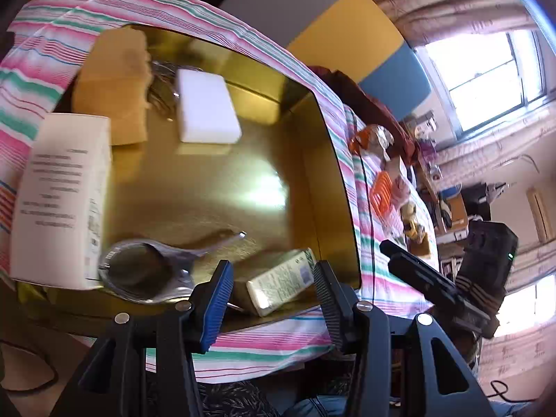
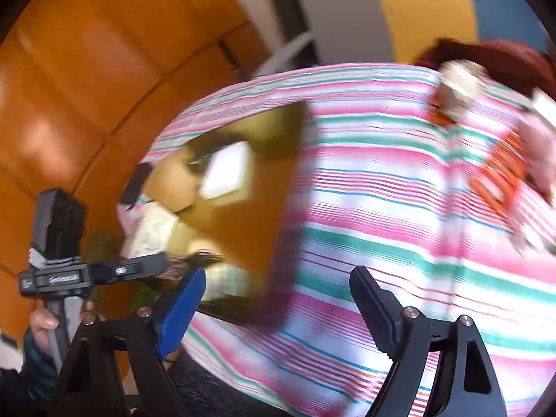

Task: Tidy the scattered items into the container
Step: 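Withdraw both tools from the tin toward the remaining items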

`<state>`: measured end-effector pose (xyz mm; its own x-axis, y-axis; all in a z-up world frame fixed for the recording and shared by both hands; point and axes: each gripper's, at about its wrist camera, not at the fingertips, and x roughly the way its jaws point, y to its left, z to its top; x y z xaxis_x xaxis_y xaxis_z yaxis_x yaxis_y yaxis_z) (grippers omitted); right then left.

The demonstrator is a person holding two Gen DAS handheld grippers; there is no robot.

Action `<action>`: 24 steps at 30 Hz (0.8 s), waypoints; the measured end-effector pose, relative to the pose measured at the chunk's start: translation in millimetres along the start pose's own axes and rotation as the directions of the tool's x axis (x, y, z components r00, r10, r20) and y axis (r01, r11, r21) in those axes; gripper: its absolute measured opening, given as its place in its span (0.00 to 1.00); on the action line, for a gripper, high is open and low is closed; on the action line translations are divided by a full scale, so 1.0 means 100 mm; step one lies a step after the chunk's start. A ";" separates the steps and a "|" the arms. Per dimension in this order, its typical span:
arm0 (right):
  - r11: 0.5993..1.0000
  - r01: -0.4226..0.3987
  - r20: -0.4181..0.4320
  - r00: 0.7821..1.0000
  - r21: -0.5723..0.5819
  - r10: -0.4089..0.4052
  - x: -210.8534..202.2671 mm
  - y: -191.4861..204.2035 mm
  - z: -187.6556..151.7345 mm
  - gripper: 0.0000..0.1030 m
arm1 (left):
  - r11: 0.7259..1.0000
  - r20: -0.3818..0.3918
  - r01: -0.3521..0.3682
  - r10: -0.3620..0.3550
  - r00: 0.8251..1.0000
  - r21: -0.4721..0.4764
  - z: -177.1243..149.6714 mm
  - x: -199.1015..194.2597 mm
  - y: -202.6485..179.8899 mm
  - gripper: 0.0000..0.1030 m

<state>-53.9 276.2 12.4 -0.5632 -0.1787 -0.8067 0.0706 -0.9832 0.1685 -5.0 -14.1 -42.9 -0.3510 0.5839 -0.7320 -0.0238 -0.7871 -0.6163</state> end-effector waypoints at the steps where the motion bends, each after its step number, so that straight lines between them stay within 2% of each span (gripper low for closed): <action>1: 1.000 0.013 -0.001 1.000 0.024 -0.013 -0.04 -0.11 -0.02 0.83 | 1.000 -0.004 0.002 -0.002 1.000 0.010 -0.01 0.01 -0.03 0.47; 8: 0.977 0.120 -0.013 0.993 0.177 -0.120 -0.32 -0.85 -0.18 0.83 | 0.998 -0.043 -0.004 0.007 0.999 0.069 -0.03 0.13 -0.28 0.47; 13: 0.949 0.200 -0.029 0.980 0.242 -0.199 -0.53 -1.29 -0.18 0.83 | 0.987 -0.080 0.001 0.012 0.997 0.159 -0.02 0.28 -0.62 0.47; 18: 0.913 0.280 -0.049 0.959 0.296 -0.278 -0.71 -1.71 -0.05 0.83 | 0.961 -0.114 0.003 0.029 0.993 0.277 -0.05 0.47 -1.00 0.47; 24: 0.878 0.365 -0.094 0.930 0.308 -0.354 -0.78 -2.08 0.25 0.77 | 0.921 -0.170 0.029 0.041 0.985 0.389 -0.10 0.75 -1.44 0.47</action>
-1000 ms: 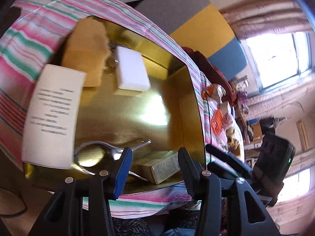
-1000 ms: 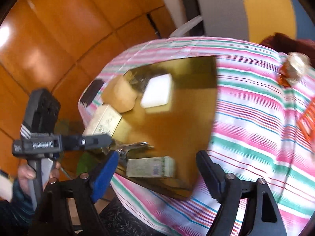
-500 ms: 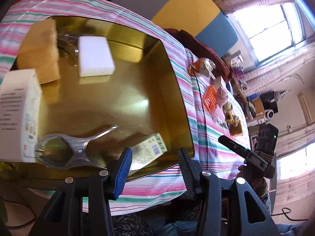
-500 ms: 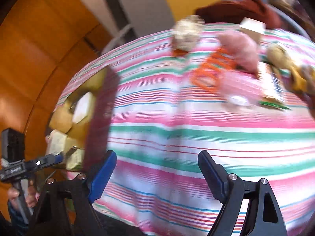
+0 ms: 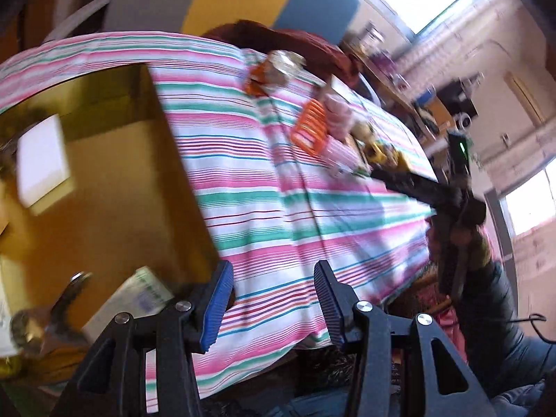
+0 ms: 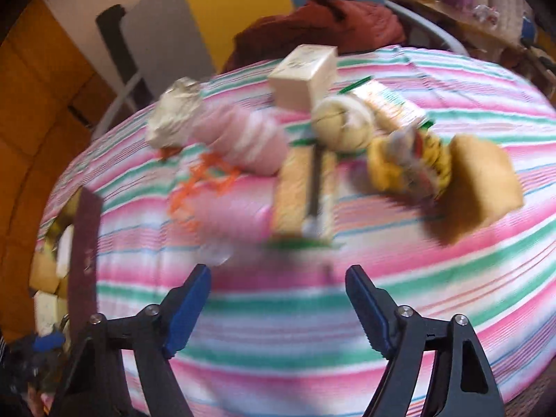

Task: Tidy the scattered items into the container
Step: 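Withdraw both tools from the tin toward the remaining items, then grasp the cracker packet with the right tool while the left tool grasps the pink hair roller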

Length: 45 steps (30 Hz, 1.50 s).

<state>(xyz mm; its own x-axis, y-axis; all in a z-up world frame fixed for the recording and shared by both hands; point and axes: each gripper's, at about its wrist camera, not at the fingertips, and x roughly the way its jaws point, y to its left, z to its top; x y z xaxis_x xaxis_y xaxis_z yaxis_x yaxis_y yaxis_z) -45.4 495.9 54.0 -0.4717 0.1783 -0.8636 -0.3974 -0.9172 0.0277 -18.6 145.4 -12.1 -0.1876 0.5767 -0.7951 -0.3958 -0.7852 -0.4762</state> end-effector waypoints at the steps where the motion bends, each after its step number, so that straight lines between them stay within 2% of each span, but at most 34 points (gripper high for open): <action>1: 1.000 0.007 -0.008 1.000 -0.001 -0.007 0.03 -0.02 0.08 0.76 | 1.000 -0.009 0.004 -0.004 1.000 0.011 0.02 0.04 -0.04 0.47; 10: 0.999 0.024 -0.117 0.993 0.023 -0.022 0.55 -0.11 0.58 0.75 | 0.998 -0.094 0.024 -0.018 0.995 0.064 0.15 0.43 -0.30 0.47; 14: 1.000 0.023 -0.166 0.986 -0.018 -0.025 0.73 -0.08 0.66 0.75 | 0.996 -0.105 0.024 -0.015 0.994 0.084 0.25 0.55 -0.38 0.47; 15: 0.998 0.040 -0.168 0.985 -0.051 -0.048 0.76 -0.06 0.66 0.73 | 0.996 -0.105 0.025 -0.016 0.994 0.089 0.28 0.58 -0.40 0.47; 17: 0.990 0.086 -0.156 0.982 -0.111 -0.103 0.77 -0.03 0.66 0.53 | 0.995 -0.104 0.021 -0.011 0.995 0.101 0.35 0.65 -0.45 0.47; 18: 0.990 0.084 -0.156 0.982 -0.111 -0.101 0.76 -0.06 0.67 0.48 | 0.994 -0.105 0.018 -0.006 0.994 0.111 0.38 0.69 -0.48 0.47; 22: 0.995 0.061 -0.185 0.980 -0.080 -0.075 0.75 -0.21 0.71 0.47 | 0.987 -0.107 0.002 0.015 0.994 0.161 0.56 0.86 -0.62 0.47; 26: 0.997 0.042 -0.211 0.976 -0.067 -0.056 0.76 -0.26 0.74 0.47 | 0.972 -0.075 -0.033 0.051 0.996 0.232 0.76 1.04 -0.83 0.47; 30: 0.996 0.045 -0.225 0.972 -0.077 -0.061 0.77 -0.32 0.80 0.47 | 0.958 -0.083 -0.052 0.078 0.993 0.282 0.96 1.31 -1.03 0.48; 33: 0.995 0.041 -0.232 0.971 -0.088 -0.060 0.78 -0.33 0.81 0.49 | 0.953 -0.085 -0.085 0.114 0.990 0.291 1.07 1.49 -1.10 0.54; 35: 0.994 0.021 -0.236 0.971 -0.109 -0.047 0.79 -0.33 0.81 0.50 | 0.948 -0.079 -0.106 0.136 0.988 0.300 1.14 1.59 -1.15 0.62; 39: 0.993 0.013 -0.240 0.970 -0.116 -0.041 0.80 -0.33 0.83 0.52 | 0.934 -0.055 -0.150 0.177 0.983 0.326 1.21 1.71 -1.21 0.63; 42: 0.993 0.010 -0.244 0.969 -0.118 -0.039 0.80 -0.34 0.84 0.53 | 0.925 -0.037 -0.160 0.183 0.982 0.344 1.25 1.77 -1.23 0.64; 45: 0.994 0.007 -0.248 0.968 -0.109 -0.034 0.85 -0.29 0.91 0.52 | 0.921 -0.056 -0.172 0.204 0.977 0.350 1.28 1.88 -1.25 0.70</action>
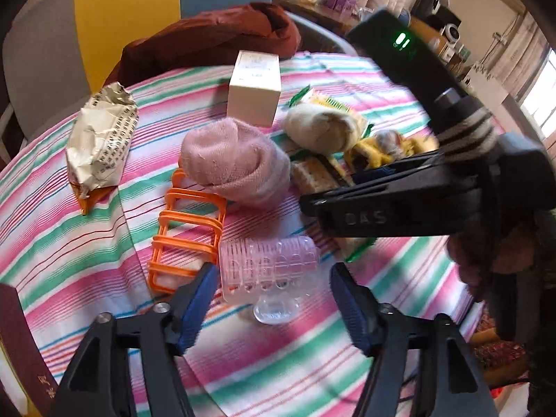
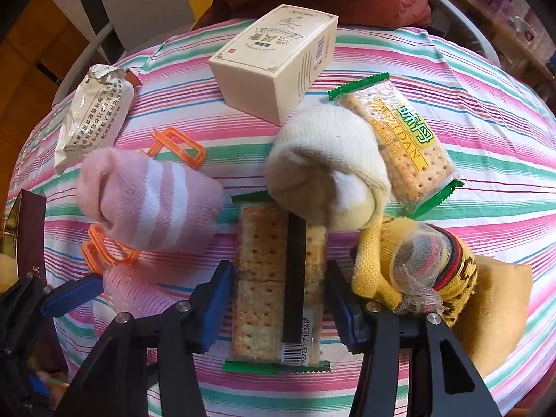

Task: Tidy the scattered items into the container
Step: 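Grasp the cracker packet with the right tool while the left tool grasps the pink hair roller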

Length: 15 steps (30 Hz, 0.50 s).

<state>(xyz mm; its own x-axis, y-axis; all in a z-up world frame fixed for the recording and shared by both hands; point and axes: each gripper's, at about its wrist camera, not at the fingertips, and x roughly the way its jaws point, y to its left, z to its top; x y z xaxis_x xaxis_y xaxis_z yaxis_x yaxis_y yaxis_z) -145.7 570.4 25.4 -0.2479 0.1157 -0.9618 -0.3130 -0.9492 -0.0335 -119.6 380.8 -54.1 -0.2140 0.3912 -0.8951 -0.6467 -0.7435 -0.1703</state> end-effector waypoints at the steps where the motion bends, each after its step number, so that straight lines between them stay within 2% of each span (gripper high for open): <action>1: 1.000 0.000 0.000 1.000 0.000 0.000 0.00 0.00 0.01 0.52 | 1.000 -0.006 0.002 -0.002 1.000 -0.002 0.01 0.03 0.00 0.70; 8: 1.000 0.000 0.000 1.000 -0.025 0.000 0.02 0.02 0.05 0.53 | 1.000 -0.031 -0.012 0.012 0.999 0.004 0.06 0.18 -0.04 0.68; 10: 0.999 0.000 0.000 1.000 -0.039 0.000 0.02 0.02 0.06 0.53 | 1.000 0.001 -0.019 0.019 1.000 0.013 0.04 0.15 -0.06 0.63; 15: 0.998 0.010 0.003 1.000 -0.070 -0.009 0.06 0.11 0.05 0.54 | 1.000 0.043 -0.001 0.000 0.999 0.004 -0.08 0.00 -0.02 0.63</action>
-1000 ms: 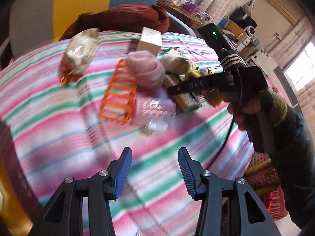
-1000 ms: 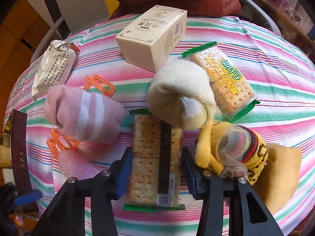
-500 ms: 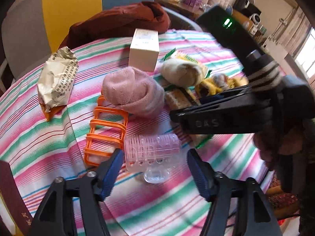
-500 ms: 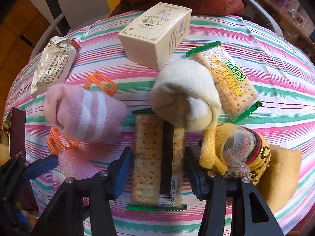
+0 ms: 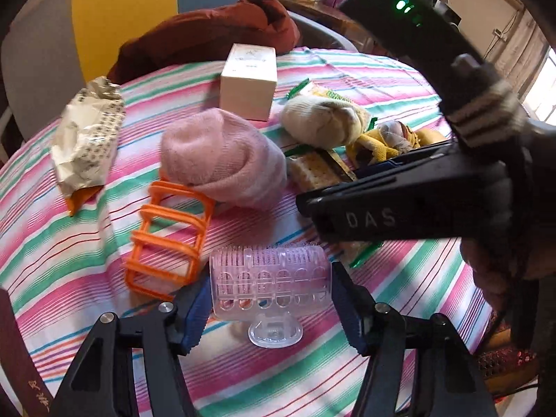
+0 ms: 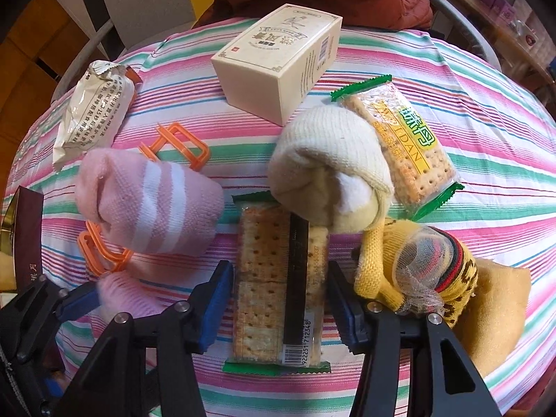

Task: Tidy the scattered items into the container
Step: 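Grasp the cracker packet with the right tool while the left tool grasps the pink hair roller, then carry the cracker packet and pink roller with both tools over the gold tin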

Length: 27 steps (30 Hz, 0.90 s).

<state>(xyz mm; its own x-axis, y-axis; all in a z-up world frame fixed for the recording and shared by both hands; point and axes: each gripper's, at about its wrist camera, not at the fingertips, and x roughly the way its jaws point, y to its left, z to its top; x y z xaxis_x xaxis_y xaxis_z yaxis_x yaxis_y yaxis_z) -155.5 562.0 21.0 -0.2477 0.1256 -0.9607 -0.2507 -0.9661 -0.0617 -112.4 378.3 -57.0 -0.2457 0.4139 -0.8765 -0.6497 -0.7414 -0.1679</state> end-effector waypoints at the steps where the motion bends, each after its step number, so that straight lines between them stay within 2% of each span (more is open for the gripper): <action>1: 1.000 0.002 0.001 1.000 -0.011 -0.002 0.00 0.01 -0.04 0.55 | 1.000 0.008 0.008 -0.008 1.000 -0.008 -0.04 -0.04 0.03 0.63; 9: 0.996 0.029 0.021 0.999 -0.082 -0.028 0.05 0.16 -0.12 0.58 | 0.998 0.007 0.021 -0.021 1.000 -0.061 -0.46 -0.34 0.14 0.63; 16: 0.991 0.000 0.040 0.999 -0.131 0.005 0.02 0.25 -0.29 0.57 | 0.993 0.024 0.045 -0.042 0.999 -0.111 -0.82 -0.67 0.28 0.63; 22: 0.990 -0.010 0.052 0.998 -0.139 0.017 -0.02 0.39 -0.55 0.55 | 0.987 0.082 0.068 -0.057 0.995 -0.145 -1.01 -0.99 0.45 0.63; 27: 0.995 -0.051 0.084 0.995 -0.084 0.058 -0.17 0.44 -0.91 0.50 | 0.982 0.120 0.074 -0.053 0.991 -0.171 -1.16 -1.12 0.55 0.63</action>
<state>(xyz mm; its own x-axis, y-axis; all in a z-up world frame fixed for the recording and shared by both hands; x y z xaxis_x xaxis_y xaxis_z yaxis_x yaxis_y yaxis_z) -77.0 496.5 9.6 -0.3397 0.0879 -0.9364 -0.1586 -0.9867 -0.0351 -37.1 229.7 -20.3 -0.2952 0.5132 -0.8059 -0.5330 -0.7885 -0.3069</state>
